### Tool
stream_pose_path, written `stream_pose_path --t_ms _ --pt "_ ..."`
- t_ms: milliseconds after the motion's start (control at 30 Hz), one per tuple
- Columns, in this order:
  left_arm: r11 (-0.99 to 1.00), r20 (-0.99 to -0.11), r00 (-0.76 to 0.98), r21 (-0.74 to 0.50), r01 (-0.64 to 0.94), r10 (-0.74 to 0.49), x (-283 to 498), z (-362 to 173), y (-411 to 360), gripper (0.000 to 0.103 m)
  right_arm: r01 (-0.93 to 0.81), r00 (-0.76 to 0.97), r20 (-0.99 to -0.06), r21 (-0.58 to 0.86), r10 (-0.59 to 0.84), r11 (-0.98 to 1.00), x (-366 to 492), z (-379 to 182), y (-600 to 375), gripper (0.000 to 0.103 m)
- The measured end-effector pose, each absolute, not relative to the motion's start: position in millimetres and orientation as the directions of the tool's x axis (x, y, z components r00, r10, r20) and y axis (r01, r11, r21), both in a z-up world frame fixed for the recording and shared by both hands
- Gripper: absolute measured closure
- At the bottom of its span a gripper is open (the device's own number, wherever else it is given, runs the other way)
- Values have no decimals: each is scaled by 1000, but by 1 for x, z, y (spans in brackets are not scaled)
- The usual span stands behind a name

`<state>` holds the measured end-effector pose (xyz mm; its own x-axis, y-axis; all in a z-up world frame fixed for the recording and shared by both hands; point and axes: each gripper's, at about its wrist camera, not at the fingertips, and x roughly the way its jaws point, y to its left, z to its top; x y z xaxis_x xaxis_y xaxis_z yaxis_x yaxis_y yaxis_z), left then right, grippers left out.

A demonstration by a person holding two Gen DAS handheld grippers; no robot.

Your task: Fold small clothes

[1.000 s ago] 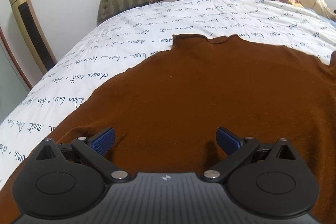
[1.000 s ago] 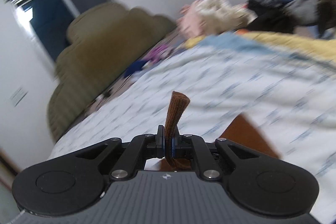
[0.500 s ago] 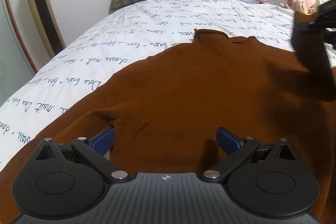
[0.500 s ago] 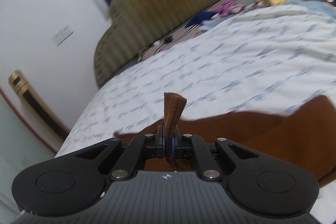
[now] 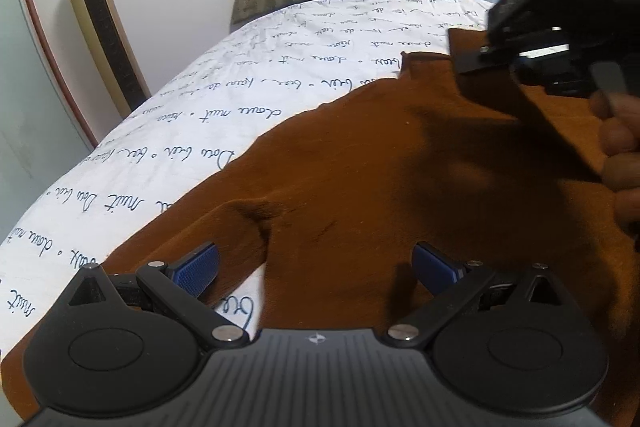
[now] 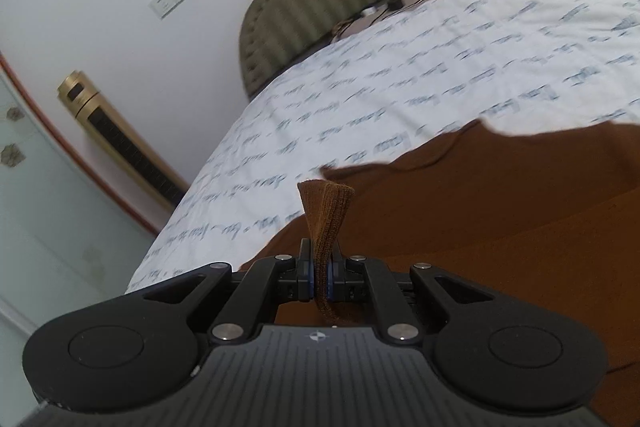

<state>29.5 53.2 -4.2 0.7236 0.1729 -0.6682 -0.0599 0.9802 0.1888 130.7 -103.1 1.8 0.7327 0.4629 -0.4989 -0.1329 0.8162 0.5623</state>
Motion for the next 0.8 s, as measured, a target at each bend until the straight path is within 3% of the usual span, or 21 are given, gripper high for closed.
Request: stream_pose_path --t_ms 333,500,633,700,800 --pt "979 -676 710 177 -104 198 24 -5 67 0 -211 660 -529 552 534 807 137 -8 -64 91" --pt "978 -683 700 171 -121 206 22 -6 73 0 -228 580 -549 599 601 767 136 -16 -57 77" --pt "977 -693 689 158 -143 213 21 -6 78 0 -264 594 -532 580 604 771 122 -6 -60 76" --pt "978 -699 683 146 -152 210 22 -7 80 0 -255 590 -535 587 605 768 120 -6 -65 69" --pt "980 -706 679 127 -156 200 22 -7 83 0 -231 542 -596 572 592 787 125 -17 -65 61"
